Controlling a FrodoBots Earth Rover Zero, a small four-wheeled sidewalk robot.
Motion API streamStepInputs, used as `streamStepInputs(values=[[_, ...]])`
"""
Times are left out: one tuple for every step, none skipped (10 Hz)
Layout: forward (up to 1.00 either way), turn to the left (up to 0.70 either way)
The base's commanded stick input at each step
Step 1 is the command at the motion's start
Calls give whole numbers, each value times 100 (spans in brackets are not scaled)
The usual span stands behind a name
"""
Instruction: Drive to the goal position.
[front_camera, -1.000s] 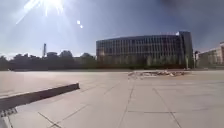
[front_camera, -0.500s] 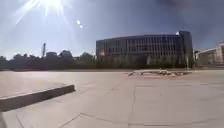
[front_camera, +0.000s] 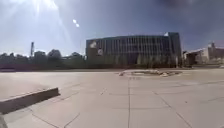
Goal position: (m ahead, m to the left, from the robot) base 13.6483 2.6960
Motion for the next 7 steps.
streamStepInputs(values=[[70,0],[70,0],[70,0],[70,-6],[70,-15],[70,-23],[70,-31]])
